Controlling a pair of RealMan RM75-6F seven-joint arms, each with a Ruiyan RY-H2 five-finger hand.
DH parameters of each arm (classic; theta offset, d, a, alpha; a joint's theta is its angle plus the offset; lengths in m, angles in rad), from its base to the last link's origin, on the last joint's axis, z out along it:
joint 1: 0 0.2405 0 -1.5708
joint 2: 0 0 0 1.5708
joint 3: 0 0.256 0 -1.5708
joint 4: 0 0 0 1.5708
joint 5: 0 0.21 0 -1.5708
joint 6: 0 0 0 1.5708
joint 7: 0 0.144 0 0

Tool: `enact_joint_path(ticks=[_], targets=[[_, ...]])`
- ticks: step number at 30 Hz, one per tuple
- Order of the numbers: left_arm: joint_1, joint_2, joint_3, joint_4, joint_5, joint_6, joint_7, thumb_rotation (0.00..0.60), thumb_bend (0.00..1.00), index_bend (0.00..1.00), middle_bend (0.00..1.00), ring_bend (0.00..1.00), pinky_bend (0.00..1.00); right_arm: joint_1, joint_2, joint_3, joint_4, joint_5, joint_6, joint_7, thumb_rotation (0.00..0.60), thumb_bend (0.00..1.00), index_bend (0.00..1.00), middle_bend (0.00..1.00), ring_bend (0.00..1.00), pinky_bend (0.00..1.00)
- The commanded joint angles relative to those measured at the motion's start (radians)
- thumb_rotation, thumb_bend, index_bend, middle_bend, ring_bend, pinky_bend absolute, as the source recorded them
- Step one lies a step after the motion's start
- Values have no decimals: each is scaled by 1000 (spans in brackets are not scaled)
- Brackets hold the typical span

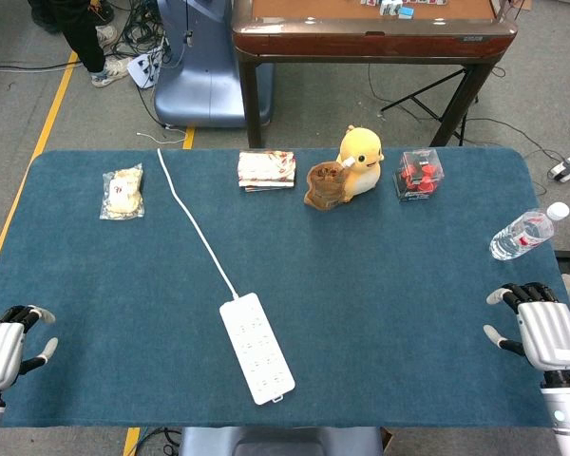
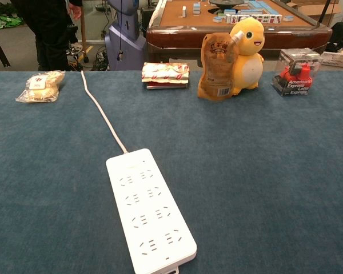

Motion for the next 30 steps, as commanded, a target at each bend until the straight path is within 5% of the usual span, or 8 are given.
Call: enact_joint_path(ticks=[1,8,15,19,23,30], targets=[[-1,0,0,0,-1,-2,0,600,299,545,432,327,567,0,-1,-1,2,1,-2,2,600,147,446,399,350,239],[-4,-11,0,9,5,-3,-10,600,299,553,449,350,577,-3,-1,-3,7,-1,2,9,600,148,446,399,350,239],[-26,-18,-6,10,32,-12,-28,600,299,510,496,513,787,-4,9,3,14,-3,10,30,600,147,446,399,350,287],[-64,-15,-12,-15,60,-45,-26,600,302,462,710,756,976,-3,19,7,9,-1,10,28,600,147,446,398,350,292],[-127,-3,-12,-61,84,-130,-1,600,365,456,939,920,1000,-6,27,10,3,4,16,36,600,147,446,398,350,292],[-278,-43,-30,-80,124,-307,63,600,534,439,1000,1000,1000,-13,44,13,-5,26,13,36,600,148,446,398,350,292]])
